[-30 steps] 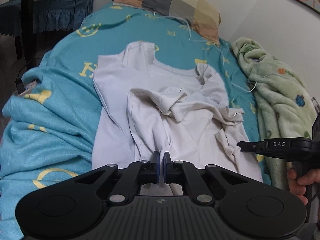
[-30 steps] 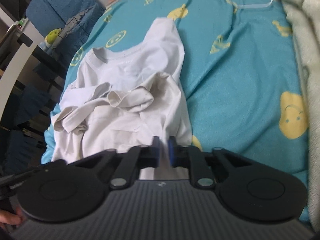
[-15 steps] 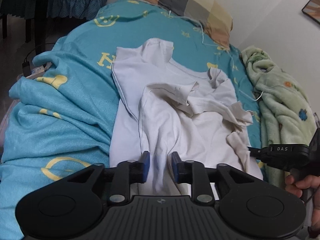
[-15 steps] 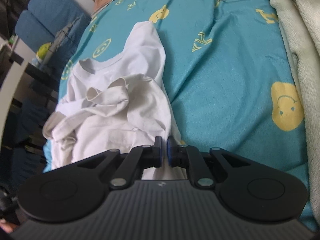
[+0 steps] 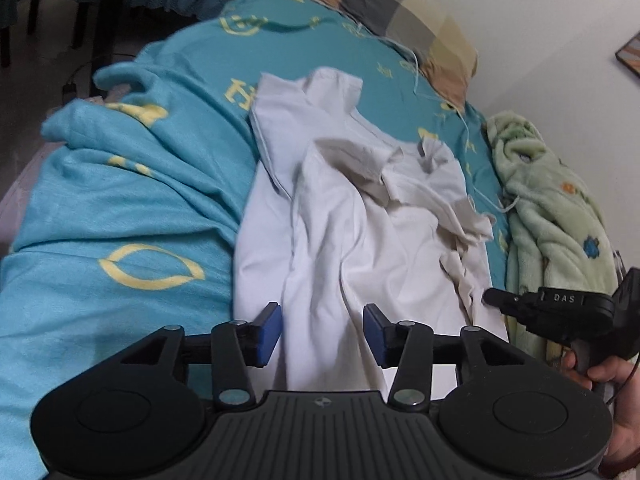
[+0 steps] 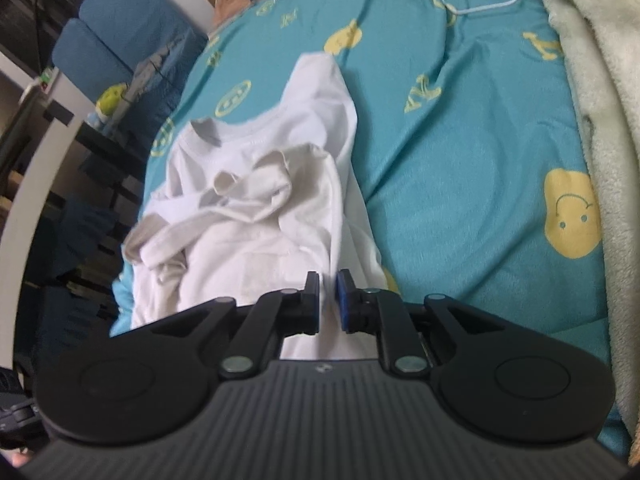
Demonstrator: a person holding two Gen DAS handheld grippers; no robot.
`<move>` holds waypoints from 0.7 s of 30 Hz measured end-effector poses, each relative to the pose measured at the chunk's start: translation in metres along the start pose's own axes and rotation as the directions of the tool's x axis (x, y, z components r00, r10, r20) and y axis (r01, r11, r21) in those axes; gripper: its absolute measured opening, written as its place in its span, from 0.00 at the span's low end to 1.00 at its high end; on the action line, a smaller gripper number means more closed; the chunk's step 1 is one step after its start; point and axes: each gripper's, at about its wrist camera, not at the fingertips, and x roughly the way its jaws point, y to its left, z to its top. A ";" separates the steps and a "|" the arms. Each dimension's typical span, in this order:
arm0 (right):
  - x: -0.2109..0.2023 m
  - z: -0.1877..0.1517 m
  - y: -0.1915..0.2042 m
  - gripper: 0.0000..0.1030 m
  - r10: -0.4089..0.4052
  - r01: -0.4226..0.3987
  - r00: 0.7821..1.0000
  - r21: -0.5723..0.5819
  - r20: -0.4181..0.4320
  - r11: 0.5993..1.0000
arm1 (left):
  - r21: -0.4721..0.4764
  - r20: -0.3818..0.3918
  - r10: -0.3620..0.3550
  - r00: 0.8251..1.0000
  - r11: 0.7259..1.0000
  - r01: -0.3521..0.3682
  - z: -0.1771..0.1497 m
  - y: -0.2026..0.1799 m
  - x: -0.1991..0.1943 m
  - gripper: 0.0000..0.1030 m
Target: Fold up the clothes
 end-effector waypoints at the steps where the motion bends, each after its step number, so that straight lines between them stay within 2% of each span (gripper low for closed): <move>1: 0.001 -0.001 0.001 0.14 0.000 0.000 1.000 -0.008 -0.004 1.000 | -0.012 -0.015 -0.003 1.000 1.000 0.002 -0.001 0.002 0.005 0.47; 3: 0.003 -0.002 0.002 0.14 0.000 -0.001 1.000 -0.025 -0.011 1.000 | -0.025 -0.015 -0.016 1.000 1.000 0.015 -0.001 0.004 0.006 0.39; 4: 0.004 -0.002 0.003 0.14 0.000 -0.001 1.000 -0.033 -0.014 0.999 | -0.027 -0.006 -0.024 1.000 0.999 0.024 0.000 0.004 0.004 0.27; 6: 0.005 -0.003 0.004 0.14 0.000 -0.001 1.000 -0.049 -0.022 0.999 | -0.032 0.012 -0.042 0.999 0.999 0.042 0.002 0.004 -0.001 0.11; 7: 0.006 -0.004 0.005 0.14 0.000 -0.002 1.000 -0.058 -0.025 0.998 | -0.034 0.021 -0.050 0.999 0.998 0.051 0.002 0.004 -0.003 0.06; 10: 0.009 -0.005 0.007 0.12 0.000 -0.003 0.999 -0.082 -0.036 0.997 | -0.041 0.048 -0.076 0.996 0.996 0.078 0.005 0.004 -0.010 0.05; 11: 0.010 -0.006 0.008 0.07 -0.001 -0.002 0.999 -0.092 -0.038 0.996 | -0.042 0.056 -0.079 0.995 0.996 0.081 0.006 0.004 -0.013 0.05; 14: 0.001 -0.007 0.016 0.05 -0.041 0.041 0.999 -0.172 0.004 0.984 | -0.037 0.072 -0.032 0.997 0.999 0.035 0.009 0.005 -0.020 0.05; 16: 0.007 -0.007 0.012 0.05 -0.064 0.062 0.998 -0.168 -0.006 0.984 | -0.030 0.041 0.040 0.998 0.999 -0.039 0.008 0.009 -0.011 0.05; 18: 0.012 -0.008 0.008 0.05 -0.087 0.083 0.996 -0.163 -0.016 0.983 | -0.051 0.000 0.058 0.998 0.997 -0.058 0.007 0.016 0.001 0.05; 21: 0.028 -0.008 0.001 0.05 -0.115 0.107 0.992 -0.142 -0.047 0.984 | -0.056 -0.009 0.054 0.999 0.997 -0.054 0.006 0.019 0.005 0.07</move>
